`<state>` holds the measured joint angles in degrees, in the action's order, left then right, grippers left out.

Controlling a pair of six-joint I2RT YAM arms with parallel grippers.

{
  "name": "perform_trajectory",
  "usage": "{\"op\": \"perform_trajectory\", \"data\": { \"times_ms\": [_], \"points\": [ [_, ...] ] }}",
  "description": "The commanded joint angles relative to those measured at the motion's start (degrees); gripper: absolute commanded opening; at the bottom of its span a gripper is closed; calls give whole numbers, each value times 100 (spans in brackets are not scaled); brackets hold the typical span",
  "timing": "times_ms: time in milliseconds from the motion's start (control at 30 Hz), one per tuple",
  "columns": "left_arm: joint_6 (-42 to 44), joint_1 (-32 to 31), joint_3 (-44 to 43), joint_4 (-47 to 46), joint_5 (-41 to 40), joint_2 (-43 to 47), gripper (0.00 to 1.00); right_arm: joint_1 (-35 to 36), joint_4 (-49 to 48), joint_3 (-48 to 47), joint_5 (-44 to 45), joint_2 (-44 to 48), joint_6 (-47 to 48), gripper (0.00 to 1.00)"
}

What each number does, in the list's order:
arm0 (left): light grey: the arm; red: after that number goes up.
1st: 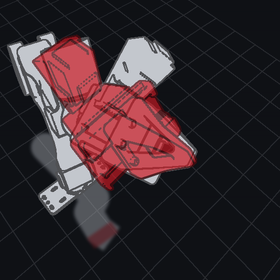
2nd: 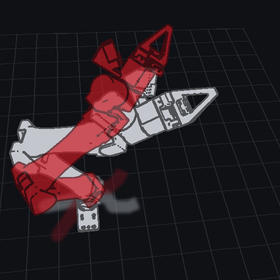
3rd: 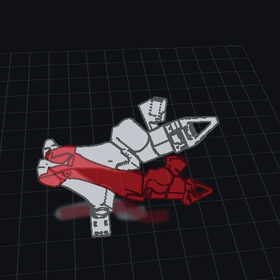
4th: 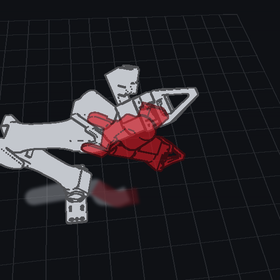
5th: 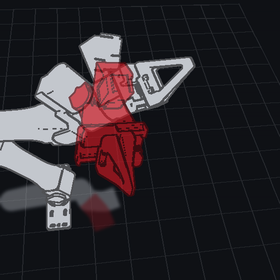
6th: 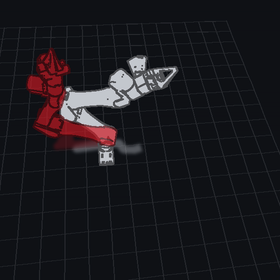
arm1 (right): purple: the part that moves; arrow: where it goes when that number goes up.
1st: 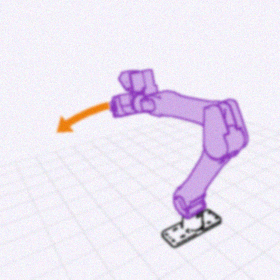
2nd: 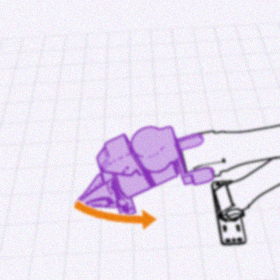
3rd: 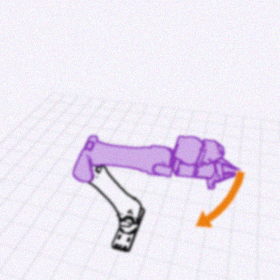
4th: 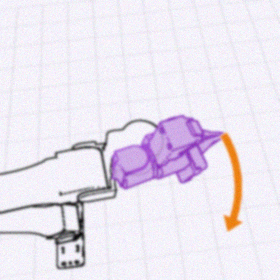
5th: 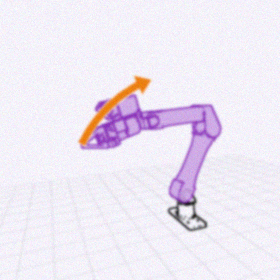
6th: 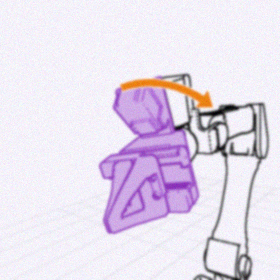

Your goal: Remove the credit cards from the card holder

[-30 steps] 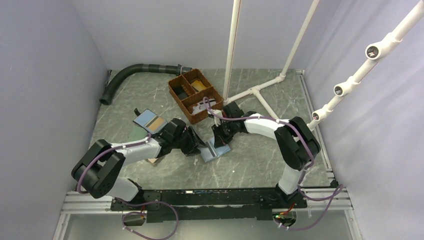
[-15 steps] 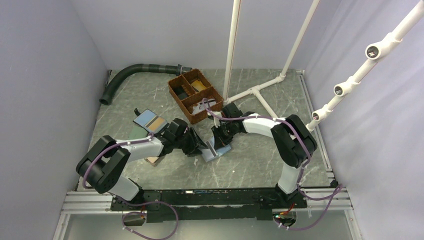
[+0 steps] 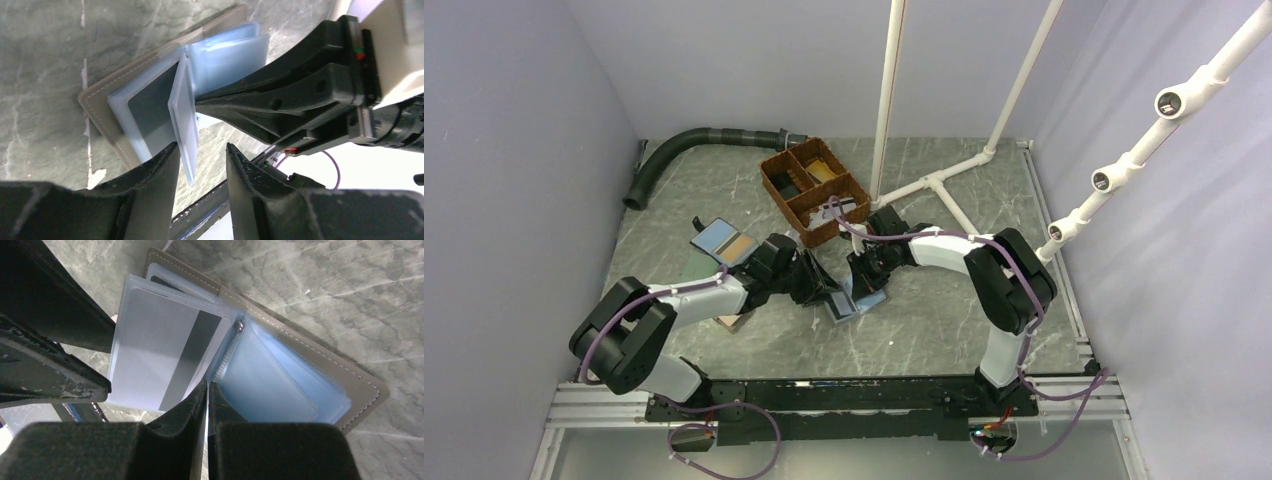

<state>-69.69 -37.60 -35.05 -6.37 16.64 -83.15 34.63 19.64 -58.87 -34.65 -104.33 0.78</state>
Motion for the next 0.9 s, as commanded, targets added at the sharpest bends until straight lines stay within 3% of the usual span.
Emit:
{"op": "perform_trajectory", "data": {
  "times_ms": [0, 233, 333, 400, 767, 867],
  "points": [
    [47, -27, -64, -400, 57, 156, 43, 17, -20, -160, -169, -31, -69, 7],
    [39, -20, -78, -596, 170, 2, 42, 9, 0, -161, -242, 97, -35, 8],
    [6, -19, 10, -928, 234, -31, 30, -7, -19, -127, -350, 207, -17, 9],
    [-52, -4, 62, -1085, 262, -65, 28, -29, -21, -116, -416, 264, 7, 10],
    [100, 41, -168, -455, 296, -246, 31, -330, -22, 69, -1180, 665, 225, 23],
    [64, 34, -115, -604, 312, -236, 32, -383, 39, 103, -1593, 738, 385, 33]
  ]
}}
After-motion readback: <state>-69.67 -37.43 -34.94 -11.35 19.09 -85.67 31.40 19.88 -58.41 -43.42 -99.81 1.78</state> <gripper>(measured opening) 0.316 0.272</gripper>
